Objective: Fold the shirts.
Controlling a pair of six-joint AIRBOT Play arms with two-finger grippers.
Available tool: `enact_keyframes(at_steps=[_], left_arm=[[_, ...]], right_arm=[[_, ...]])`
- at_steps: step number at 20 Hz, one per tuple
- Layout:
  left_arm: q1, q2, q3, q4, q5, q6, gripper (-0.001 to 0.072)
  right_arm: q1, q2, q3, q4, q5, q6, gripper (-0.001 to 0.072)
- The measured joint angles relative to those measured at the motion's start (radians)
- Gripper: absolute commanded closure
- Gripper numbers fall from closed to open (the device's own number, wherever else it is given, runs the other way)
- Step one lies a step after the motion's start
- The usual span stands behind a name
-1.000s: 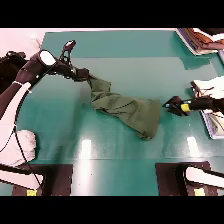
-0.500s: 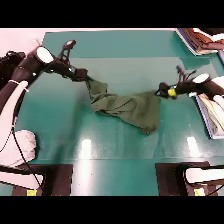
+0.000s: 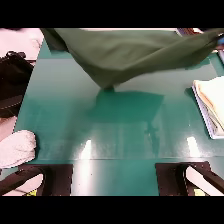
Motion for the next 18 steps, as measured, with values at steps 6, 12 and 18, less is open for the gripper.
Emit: enact_keyframes(at_steps=[6, 12, 18], left_arm=[[0.008, 0.194, 0.127, 0.039, 0.061, 0.007, 0.0686], [0.008, 0.096, 0.103, 0.103, 0.064, 0.008, 0.0685], [0.009, -0.274, 0.03, 0.108, -0.064, 0.006, 0.0683]], right_arm=[[-0.162, 0.145, 0.183, -0.01, 0.084, 0.038, 0.0694], [-0.171, 0.058, 0.172, -0.014, 0.22, 0.109, 0.0694], [-0.003, -0.158, -0.131, -0.082, 0.216, 0.167, 0.0693]])
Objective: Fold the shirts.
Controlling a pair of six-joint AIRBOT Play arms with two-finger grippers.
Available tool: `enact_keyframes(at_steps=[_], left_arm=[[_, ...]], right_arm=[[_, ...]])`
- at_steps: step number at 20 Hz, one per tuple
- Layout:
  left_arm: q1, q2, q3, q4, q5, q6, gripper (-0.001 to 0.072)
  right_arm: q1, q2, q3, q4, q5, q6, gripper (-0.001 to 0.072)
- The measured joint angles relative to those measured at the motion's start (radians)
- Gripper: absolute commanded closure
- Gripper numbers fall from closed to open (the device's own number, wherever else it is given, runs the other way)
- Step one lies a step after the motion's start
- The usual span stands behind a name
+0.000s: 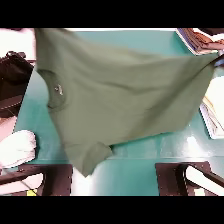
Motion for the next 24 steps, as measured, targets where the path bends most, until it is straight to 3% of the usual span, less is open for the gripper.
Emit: enact_keyframes(at_steps=[2, 3, 4, 5, 6, 7, 11, 15, 17, 24], left_arm=[[0.0, -0.144, -0.014, -0.008, -0.023, -0.009, 0.0681], [0.0, -0.2, -0.018, -0.011, -0.031, -0.018, 0.0587], [0.0, -0.251, -0.02, -0.014, -0.034, -0.028, 0.0194], [0.0, -0.29, -0.023, -0.016, -0.036, -0.037, 0.0097], [0.0, -0.318, -0.024, -0.016, -0.04, -0.049, 0.0198], [0.003, -0.336, -0.024, -0.019, -0.041, -0.056, 0.0269], [0.05, -0.328, -0.02, -0.035, -0.108, -0.077, 0.0278], [0.123, -0.219, -0.136, -0.042, -0.231, -0.085, 0.0278], [0.145, -0.11, -0.308, -0.039, -0.232, -0.095, 0.0278], [0.163, 0.293, -1.074, -0.104, -0.048, -0.154, 0.0279]], right_arm=[[0.043, -0.087, -0.075, -0.025, -0.048, 0.017, 0.0692], [0.059, -0.134, -0.097, -0.031, -0.075, 0.025, 0.069], [0.071, -0.175, -0.105, -0.036, -0.094, 0.028, 0.0643], [0.08, -0.218, -0.102, -0.04, -0.112, 0.035, 0.0423], [0.086, -0.256, -0.087, -0.045, -0.122, 0.036, 0.0363], [0.091, -0.286, -0.065, -0.045, -0.124, 0.039, 0.0363], [0.093, -0.341, 0.021, -0.045, -0.084, 0.026, 0.0364], [0.09, -0.28, 0.004, -0.043, -0.046, -0.018, 0.0365], [0.088, -0.222, -0.044, -0.032, -0.047, -0.032, 0.0364], [0.088, -0.039, -0.217, -0.006, -0.111, -0.057, 0.0364]])
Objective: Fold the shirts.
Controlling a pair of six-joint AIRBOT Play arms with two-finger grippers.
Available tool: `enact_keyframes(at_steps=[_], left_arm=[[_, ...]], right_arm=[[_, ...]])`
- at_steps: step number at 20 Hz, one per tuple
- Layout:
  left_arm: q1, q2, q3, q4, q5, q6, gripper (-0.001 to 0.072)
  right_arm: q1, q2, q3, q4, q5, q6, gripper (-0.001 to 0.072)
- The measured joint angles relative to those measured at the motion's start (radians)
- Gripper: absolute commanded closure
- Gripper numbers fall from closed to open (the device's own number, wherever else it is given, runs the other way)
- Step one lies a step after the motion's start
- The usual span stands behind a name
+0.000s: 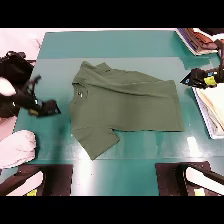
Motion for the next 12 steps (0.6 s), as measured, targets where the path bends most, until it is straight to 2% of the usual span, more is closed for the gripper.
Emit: enact_keyframes(at_steps=[4, 7, 10, 11, 12], left_arm=[[0.002, 0.074, -0.269, -0.144, 0.116, 0.019, 0.028], [-0.023, 0.09, -0.367, -0.248, 0.202, 0.061, 0.028], [-0.119, 0.092, -0.409, -0.296, 0.296, 0.07, 0.0281], [-0.144, 0.092, -0.415, -0.304, 0.328, 0.058, 0.0325], [-0.164, 0.092, -0.419, -0.311, 0.359, 0.04, 0.0523]], right_arm=[[0.0, 0.032, -0.021, 0.004, -0.013, -0.004, 0.0364], [0.0, 0.04, -0.025, 0.019, -0.015, -0.005, 0.0365], [0.0, 0.043, -0.026, 0.039, -0.016, -0.005, 0.0364], [0.0, 0.043, -0.027, 0.042, -0.015, -0.005, 0.0365], [-0.001, 0.043, -0.027, 0.045, -0.013, -0.006, 0.0364]])
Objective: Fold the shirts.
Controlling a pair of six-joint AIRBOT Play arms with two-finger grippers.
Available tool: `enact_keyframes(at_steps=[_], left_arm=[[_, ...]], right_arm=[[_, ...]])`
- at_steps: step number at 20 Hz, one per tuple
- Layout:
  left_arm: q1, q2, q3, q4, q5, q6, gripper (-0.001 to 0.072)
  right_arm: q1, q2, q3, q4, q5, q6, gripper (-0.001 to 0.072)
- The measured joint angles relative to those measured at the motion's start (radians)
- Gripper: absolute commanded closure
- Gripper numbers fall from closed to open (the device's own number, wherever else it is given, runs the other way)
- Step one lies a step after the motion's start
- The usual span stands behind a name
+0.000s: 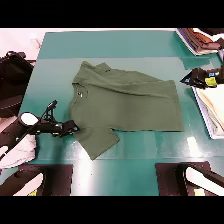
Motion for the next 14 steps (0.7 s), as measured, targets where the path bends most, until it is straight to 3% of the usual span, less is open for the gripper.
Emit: enact_keyframes(at_steps=[2, 5, 6, 7, 8, 9, 11, 14], left_arm=[[-0.024, 0.0, 0.002, -0.003, 0.039, -0.017, 0.0684], [-0.04, 0.0, 0.037, 0.002, 0.047, -0.021, 0.0684], [-0.044, 0.001, 0.056, 0.013, 0.045, -0.02, 0.0684], [-0.045, 0.001, 0.074, 0.024, 0.035, -0.02, 0.0684], [-0.047, 0.001, 0.092, 0.035, 0.022, -0.019, 0.0684], [-0.049, 0.001, 0.106, 0.043, 0.013, -0.015, 0.0684], [-0.05, 0.001, 0.125, 0.055, 0.0, -0.006, 0.0684], [-0.05, 0.001, 0.138, 0.064, -0.011, 0.003, 0.0684]], right_arm=[[-0.016, 0.0, -0.003, 0.002, 0.022, -0.01, 0.0364], [-0.095, 0.002, -0.053, 0.0, 0.079, -0.036, 0.0364], [-0.14, 0.006, -0.094, -0.011, 0.089, -0.041, 0.0305], [-0.19, 0.013, -0.147, -0.032, 0.101, -0.045, 0.0147], [-0.239, 0.02, -0.204, -0.055, 0.106, -0.05, 0.014], [-0.295, 0.026, -0.271, -0.08, 0.105, -0.051, 0.0143], [-0.394, 0.032, -0.398, -0.111, 0.099, -0.055, 0.0249], [-0.497, 0.036, -0.578, -0.118, 0.05, -0.058, 0.0264]])
